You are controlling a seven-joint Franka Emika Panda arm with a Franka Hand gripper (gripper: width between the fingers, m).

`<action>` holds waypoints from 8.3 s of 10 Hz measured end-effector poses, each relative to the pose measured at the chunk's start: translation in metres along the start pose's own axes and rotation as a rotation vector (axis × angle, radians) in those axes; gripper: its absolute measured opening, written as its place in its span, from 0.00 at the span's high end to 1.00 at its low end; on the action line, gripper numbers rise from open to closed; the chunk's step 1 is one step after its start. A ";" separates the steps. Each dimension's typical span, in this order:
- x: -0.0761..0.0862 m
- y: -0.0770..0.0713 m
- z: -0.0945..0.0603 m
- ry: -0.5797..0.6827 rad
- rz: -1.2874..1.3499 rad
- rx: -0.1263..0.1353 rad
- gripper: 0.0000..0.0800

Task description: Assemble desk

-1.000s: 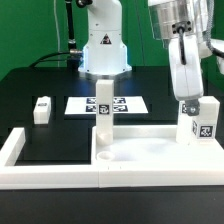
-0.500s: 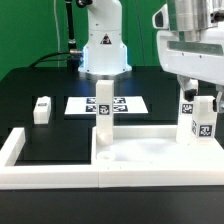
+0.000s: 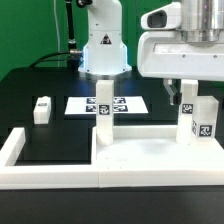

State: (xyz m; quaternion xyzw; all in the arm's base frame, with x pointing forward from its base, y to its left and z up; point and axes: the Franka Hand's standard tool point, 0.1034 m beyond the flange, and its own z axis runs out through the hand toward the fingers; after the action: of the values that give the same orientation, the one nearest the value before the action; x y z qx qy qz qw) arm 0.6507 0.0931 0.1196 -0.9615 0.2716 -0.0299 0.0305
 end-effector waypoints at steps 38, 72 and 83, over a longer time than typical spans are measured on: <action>0.043 0.133 -0.086 0.051 -0.405 0.031 0.19; -0.055 0.369 0.069 -1.035 -0.394 -0.195 0.19; -0.070 0.377 0.077 -1.059 -0.377 -0.196 0.64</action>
Offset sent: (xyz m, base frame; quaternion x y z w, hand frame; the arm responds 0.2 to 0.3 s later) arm 0.0002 0.0309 -0.0085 -0.0048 0.0403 -0.2566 0.9657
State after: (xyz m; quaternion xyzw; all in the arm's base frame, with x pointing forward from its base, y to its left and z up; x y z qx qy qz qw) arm 0.4007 -0.1874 0.0122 -0.8753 0.0446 0.4767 0.0676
